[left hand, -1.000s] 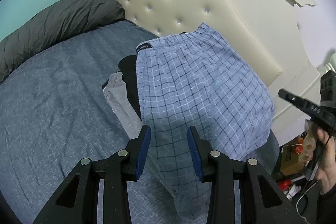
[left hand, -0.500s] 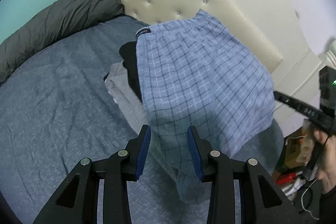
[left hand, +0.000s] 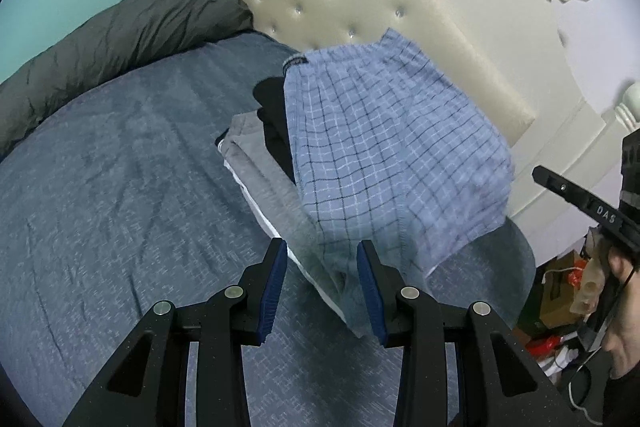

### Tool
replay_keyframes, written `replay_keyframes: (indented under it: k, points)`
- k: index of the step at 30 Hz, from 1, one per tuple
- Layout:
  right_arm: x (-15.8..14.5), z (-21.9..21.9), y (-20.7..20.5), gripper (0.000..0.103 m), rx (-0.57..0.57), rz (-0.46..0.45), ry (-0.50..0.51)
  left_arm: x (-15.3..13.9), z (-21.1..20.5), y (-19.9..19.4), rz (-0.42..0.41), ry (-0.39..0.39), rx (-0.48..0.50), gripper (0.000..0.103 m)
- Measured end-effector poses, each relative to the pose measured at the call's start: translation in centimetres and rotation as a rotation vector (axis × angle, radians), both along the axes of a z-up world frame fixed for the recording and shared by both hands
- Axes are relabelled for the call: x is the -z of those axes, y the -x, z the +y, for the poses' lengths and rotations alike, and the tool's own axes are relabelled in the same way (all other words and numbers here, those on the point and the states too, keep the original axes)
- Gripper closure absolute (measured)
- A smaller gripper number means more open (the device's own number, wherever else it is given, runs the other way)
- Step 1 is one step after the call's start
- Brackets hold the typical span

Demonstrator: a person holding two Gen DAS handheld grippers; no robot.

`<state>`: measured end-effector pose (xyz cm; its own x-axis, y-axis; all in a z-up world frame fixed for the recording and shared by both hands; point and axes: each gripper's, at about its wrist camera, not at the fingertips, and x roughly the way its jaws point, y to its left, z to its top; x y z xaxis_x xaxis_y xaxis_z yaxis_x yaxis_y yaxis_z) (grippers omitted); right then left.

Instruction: Fold clothes

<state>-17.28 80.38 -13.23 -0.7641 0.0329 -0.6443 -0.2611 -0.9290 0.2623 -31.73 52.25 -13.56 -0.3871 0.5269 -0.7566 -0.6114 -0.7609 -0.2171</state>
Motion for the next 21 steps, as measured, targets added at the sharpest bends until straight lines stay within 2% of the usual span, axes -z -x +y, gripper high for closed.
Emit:
replay_keyframes:
  k: [8,10,12,21]
  points:
    - [-2.9,-2.5,-2.3,0.091,0.005,0.038,-0.017,-4.3,-3.3,-2.9,0.055,-0.025,-0.011,0.063]
    - [-3.8,-3.2,-3.0,0.087,0.007,0.047,-0.023,-5.6,-4.2,-3.9,0.073,-0.032,-0.01,0.059]
    - [-4.5,-3.9,-3.8,0.076,0.006,0.054,-0.029,-6.9,-5.0,-5.1,0.094,-0.04,-0.007,0.058]
    - [-8.2,-7.4,-8.0,0.071,0.013,0.089,-0.061,-11.3,-6.5,-11.3,0.168,-0.07,0.011,0.057]
